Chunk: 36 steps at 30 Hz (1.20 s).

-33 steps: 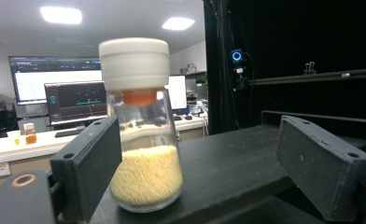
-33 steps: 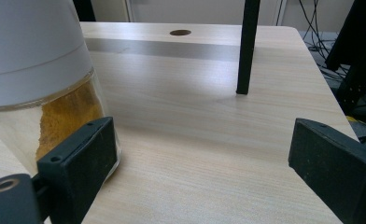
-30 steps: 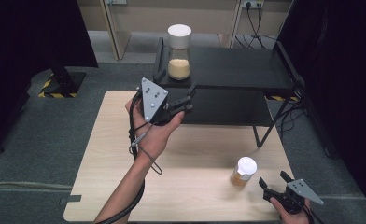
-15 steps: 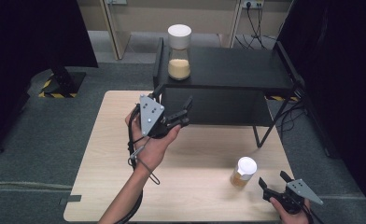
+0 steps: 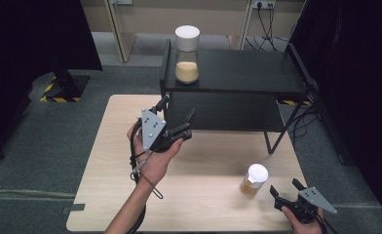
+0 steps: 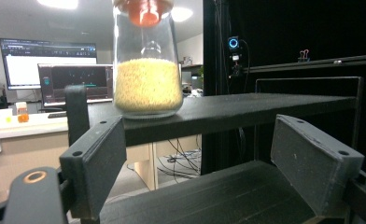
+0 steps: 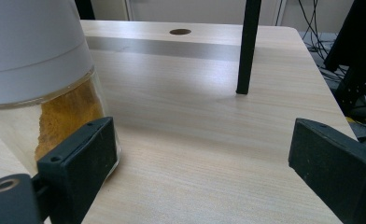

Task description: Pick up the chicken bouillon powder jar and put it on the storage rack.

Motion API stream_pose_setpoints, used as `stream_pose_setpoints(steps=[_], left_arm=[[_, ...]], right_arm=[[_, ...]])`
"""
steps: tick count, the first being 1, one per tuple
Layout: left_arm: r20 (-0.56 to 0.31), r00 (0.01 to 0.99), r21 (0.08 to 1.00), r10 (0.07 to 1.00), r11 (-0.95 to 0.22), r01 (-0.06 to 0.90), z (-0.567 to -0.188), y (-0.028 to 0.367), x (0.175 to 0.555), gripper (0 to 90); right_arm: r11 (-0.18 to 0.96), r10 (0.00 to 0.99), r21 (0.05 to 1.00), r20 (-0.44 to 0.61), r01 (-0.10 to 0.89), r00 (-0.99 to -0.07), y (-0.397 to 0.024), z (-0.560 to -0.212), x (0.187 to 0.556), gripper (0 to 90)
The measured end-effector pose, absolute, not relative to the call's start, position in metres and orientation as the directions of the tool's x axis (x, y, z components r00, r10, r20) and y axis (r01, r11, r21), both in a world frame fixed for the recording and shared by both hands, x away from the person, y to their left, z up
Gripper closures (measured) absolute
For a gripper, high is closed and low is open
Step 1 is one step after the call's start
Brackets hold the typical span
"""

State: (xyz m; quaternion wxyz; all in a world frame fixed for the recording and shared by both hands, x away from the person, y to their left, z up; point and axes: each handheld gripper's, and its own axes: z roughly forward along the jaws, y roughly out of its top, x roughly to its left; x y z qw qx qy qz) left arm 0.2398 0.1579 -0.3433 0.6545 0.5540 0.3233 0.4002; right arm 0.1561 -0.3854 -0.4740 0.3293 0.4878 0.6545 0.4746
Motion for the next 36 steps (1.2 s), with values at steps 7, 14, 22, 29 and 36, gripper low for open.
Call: stream_pose_setpoints(steps=[7, 14, 22, 29, 36], left_arm=[[0.009, 0.468, 0.985, 0.883, 0.072, -0.155, -0.356, 0.162, 0.236, 17.8], [0.007, 0.470, 0.988, 0.883, 0.068, -0.142, -0.369, 0.166, 0.230, 17.8], [-0.014, 0.472, 0.990, 0.881, 0.080, -0.120, -0.389, 0.171, 0.222, 17.6], [-0.031, 0.477, 0.991, 0.878, 0.088, -0.097, -0.404, 0.172, 0.218, 17.3], [-0.038, 0.473, 0.994, 0.880, 0.083, -0.075, -0.421, 0.177, 0.215, 17.0]], right_arm=[[0.075, 0.951, 0.943, 0.031, 0.325, -0.307, -0.385, -0.474, 0.156, 8.0], [0.074, 0.951, 0.943, 0.031, 0.325, -0.307, -0.385, -0.474, 0.156, 8.0], [0.078, 0.951, 0.943, 0.027, 0.325, -0.307, -0.385, -0.474, 0.156, 8.0], [0.074, 0.951, 0.943, 0.030, 0.324, -0.306, -0.385, -0.474, 0.156, 8.0], [0.072, 0.952, 0.944, 0.032, 0.323, -0.306, -0.385, -0.474, 0.156, 8.0]])
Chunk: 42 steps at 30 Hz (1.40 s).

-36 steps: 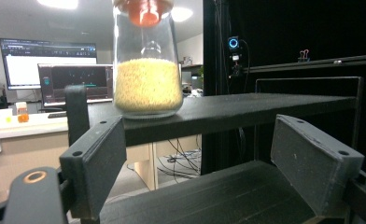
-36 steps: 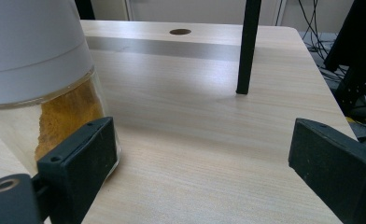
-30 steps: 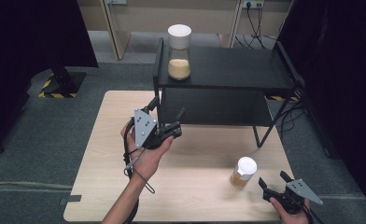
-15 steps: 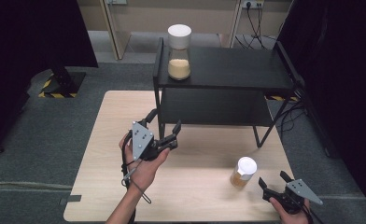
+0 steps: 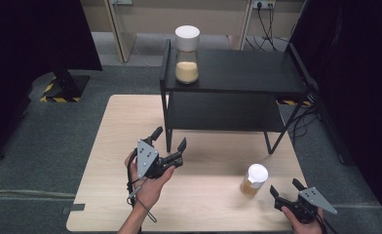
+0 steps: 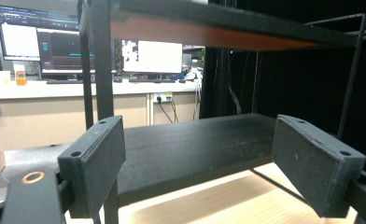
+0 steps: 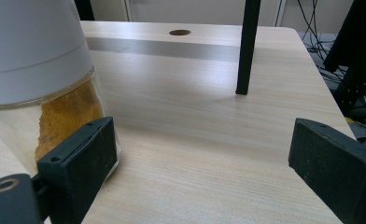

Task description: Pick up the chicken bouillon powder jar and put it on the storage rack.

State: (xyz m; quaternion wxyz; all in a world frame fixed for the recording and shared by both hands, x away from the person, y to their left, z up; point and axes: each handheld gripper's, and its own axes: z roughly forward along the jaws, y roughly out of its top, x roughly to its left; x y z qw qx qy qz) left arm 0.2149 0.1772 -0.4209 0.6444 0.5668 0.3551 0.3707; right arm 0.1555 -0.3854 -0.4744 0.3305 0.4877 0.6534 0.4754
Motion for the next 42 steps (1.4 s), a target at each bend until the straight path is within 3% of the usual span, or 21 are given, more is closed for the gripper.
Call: stream_pose_setpoints(steps=[21, 42], left_arm=[[-0.062, 0.478, 0.998, 0.876, 0.057, 0.024, -0.494, 0.190, 0.191, 14.7], [-0.071, 0.480, 0.994, 0.875, 0.024, 0.105, -0.521, 0.196, 0.189, 12.4]], right_arm=[[0.076, 0.952, 0.944, 0.027, 0.321, -0.305, -0.385, -0.474, 0.155, 8.0], [0.081, 0.951, 0.944, 0.022, 0.319, -0.307, -0.384, -0.475, 0.155, 8.0]])
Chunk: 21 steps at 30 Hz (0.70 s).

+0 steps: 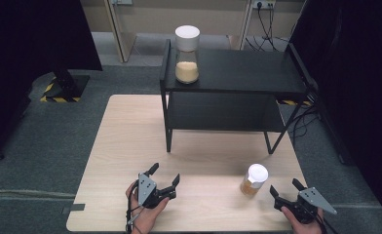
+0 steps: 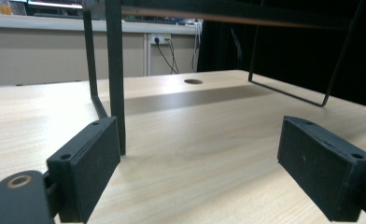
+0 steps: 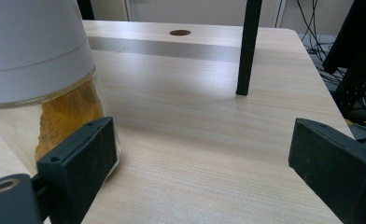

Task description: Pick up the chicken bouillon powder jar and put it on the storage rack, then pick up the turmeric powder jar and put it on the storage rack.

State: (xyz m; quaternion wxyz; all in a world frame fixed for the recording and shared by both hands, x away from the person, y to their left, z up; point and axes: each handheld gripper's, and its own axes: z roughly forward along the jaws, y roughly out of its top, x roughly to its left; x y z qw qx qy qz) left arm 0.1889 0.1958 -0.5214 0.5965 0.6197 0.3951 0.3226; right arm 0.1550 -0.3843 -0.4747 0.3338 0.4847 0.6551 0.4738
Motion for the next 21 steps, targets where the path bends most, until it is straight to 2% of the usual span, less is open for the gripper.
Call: stream_pose_setpoints(steps=[21], left_arm=[[-0.088, 0.470, 0.993, 0.878, 0.037, 0.116, -0.5208, 0.1951, 0.1897, 10.9]], right_arm=[[0.068, 0.954, 0.944, 0.033, 0.324, -0.299, -0.3840, -0.4745, 0.1554, 7.5]])
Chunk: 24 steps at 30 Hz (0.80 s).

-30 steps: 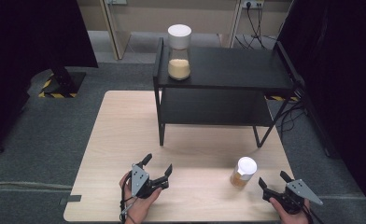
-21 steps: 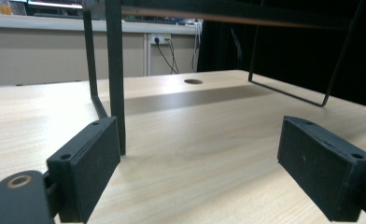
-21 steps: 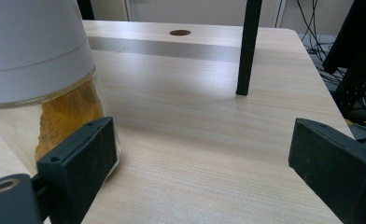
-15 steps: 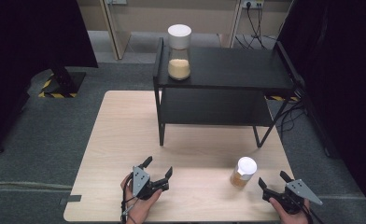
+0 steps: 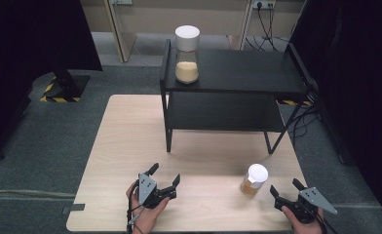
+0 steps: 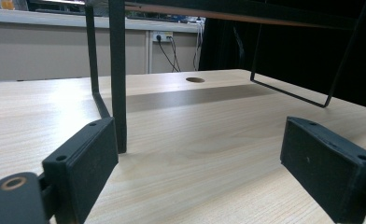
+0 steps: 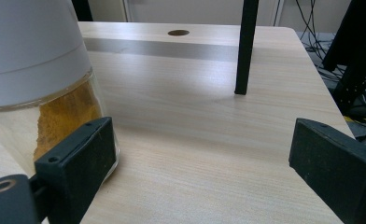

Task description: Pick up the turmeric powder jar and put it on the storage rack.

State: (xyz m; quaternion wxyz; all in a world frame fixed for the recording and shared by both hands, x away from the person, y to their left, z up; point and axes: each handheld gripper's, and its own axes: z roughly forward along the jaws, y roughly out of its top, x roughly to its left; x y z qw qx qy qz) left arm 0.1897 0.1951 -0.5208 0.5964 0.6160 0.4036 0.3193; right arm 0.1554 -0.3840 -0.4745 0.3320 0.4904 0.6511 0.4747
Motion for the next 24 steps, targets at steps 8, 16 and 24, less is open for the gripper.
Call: stream_pose_setpoints(steps=[8, 16, 24], left_arm=[[-0.087, 0.472, 0.993, 0.878, 0.037, 0.116, -0.521, 0.195, 0.190, 10.9], [-0.088, 0.473, 0.992, 0.877, 0.036, 0.118, -0.521, 0.195, 0.190, 10.9], [-0.087, 0.472, 0.992, 0.877, 0.035, 0.118, -0.520, 0.195, 0.190, 10.9]], right_arm=[[0.078, 0.950, 0.941, 0.030, 0.330, -0.310, -0.384, -0.473, 0.154, 7.5], [0.110, 0.930, 0.939, 0.020, 0.327, -0.368, -0.381, -0.464, 0.153, 8.1], [0.154, 0.897, 0.933, 0.007, 0.327, -0.441, -0.376, -0.455, 0.155, 9.4]])
